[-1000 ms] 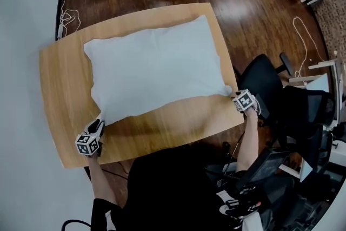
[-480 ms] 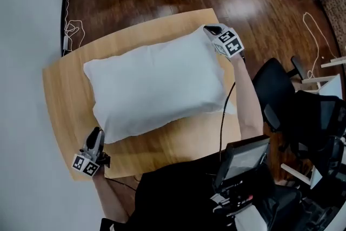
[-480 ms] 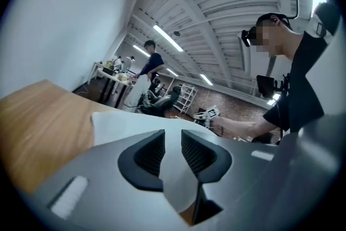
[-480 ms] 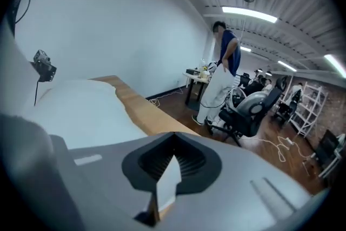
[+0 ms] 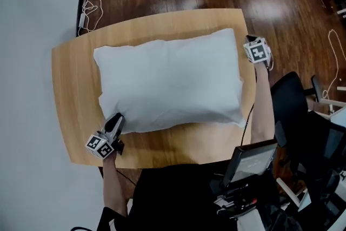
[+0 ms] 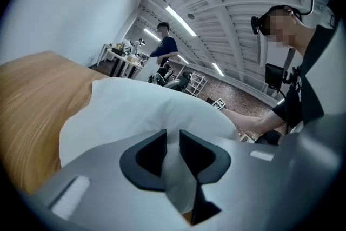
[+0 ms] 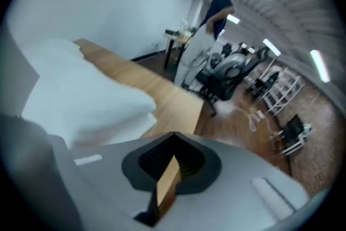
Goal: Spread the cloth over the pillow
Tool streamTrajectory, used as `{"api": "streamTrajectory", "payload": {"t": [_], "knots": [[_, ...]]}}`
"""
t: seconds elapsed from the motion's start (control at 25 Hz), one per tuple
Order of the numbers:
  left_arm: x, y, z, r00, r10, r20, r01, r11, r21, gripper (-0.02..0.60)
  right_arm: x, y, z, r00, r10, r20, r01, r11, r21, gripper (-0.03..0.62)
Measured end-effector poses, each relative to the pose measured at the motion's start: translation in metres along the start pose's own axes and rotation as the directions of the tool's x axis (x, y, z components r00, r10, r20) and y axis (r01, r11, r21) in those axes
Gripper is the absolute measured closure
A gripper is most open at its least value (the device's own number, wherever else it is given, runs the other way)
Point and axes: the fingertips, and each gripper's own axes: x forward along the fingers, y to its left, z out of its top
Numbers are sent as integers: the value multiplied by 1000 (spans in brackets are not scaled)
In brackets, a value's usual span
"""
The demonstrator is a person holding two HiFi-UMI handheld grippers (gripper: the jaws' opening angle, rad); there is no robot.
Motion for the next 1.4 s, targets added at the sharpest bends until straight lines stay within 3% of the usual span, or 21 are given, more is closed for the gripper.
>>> {"api": "streamTrajectory", "payload": {"t": [0.04, 0.08, 0.12, 0.16, 0.2, 0.24, 0.28, 0.36, 0.4, 0.48, 0.56, 0.6, 0.64, 0.72, 0.76, 0.84, 0.92, 1.08, 1.2, 1.32, 1.4], "knots": [[-1, 1, 0, 1000, -1, 6, 1, 1000, 6, 505, -35, 3, 31, 992, -55, 112, 58, 998, -28, 600], [-2, 1, -1, 1000, -3, 14, 2, 1000, 11, 505, -75, 24, 71, 965, -53, 255, 78, 993, -92, 600], [-2, 1, -1, 1000, -2, 21, 2, 1000, 14, 505, -109, 59, 108, 927, 10, 376, 70, 978, -198, 600], [-3, -1, -2, 1000, 1, 25, -2, 1000, 18, 505, -128, 100, 132, 898, 106, 427, 40, 947, -320, 600], [-4, -2, -3, 1000, 5, 24, -6, 1000, 24, 505, -129, 135, 137, 895, 190, 404, -5, 909, -416, 600], [-5, -3, -4, 1000, 9, 17, -9, 999, 31, 505, -117, 154, 126, 913, 229, 337, -53, 887, -459, 600], [-6, -4, -4, 1000, 13, 5, -13, 999, 41, 505, -98, 156, 104, 940, 218, 263, -82, 891, -447, 600], [-9, -6, -2, 1000, 24, -15, -23, 997, 73, 505, -77, 123, 55, 979, 103, 176, -44, 949, -312, 600], [-14, -8, 0, 999, 29, -18, -27, 995, 96, 505, -89, 105, 38, 982, 33, 183, 8, 975, -221, 600], [-26, -13, 4, 1000, 30, 2, -30, 991, 132, 505, -156, 101, 30, 952, -50, 302, 73, 995, -66, 600], [-41, -19, 7, 999, 14, 40, -19, 990, 142, 505, -216, 142, 25, 907, -13, 421, 18, 1000, -8, 600], [-50, -23, 7, 998, 1, 62, -10, 989, 145, 505, -225, 168, 9, 906, 20, 423, -23, 1000, 2, 600], [-60, -29, 8, 996, -16, 87, 3, 989, 147, 505, -218, 188, -18, 927, 31, 375, -43, 999, 22, 600], [-86, -46, 12, 988, -64, 138, 42, 988, 151, 505, -202, 199, -85, 965, -71, 252, 33, 988, 151, 600], [-102, -57, 15, 982, -93, 162, 67, 986, 155, 505, -215, 195, -109, 959, -156, 235, 93, 962, 258, 600], [-136, -77, 19, 960, -163, 226, 126, 977, 169, 505, -284, 197, -124, 905, -285, 317, 109, 873, 475, 600], [-169, -97, 16, 922, -237, 307, 191, 966, 172, 513, -353, 226, -119, 846, -305, 438, -5, 817, 577, 600], [-216, -138, 9, 831, -373, 413, 340, 928, 155, 523, -442, 323, -136, 822, -199, 533, -183, 795, 579, 600], [-239, -176, 36, 696, -534, 480, 510, 838, 193, 534, -494, 368, -126, 781, -186, 597, -252, 780, 573, 600], [-293, -176, 54, 588, -583, 560, 584, 785, 204, 580, -515, 438, -87, 727, -81, 682, -368, 793, 486, 600], [-339, -173, 52, 469, -598, 649, 654, 730, 199, 580, -527, 486, -68, 680, 8, 733, -459, 784, 418, 600]]}}
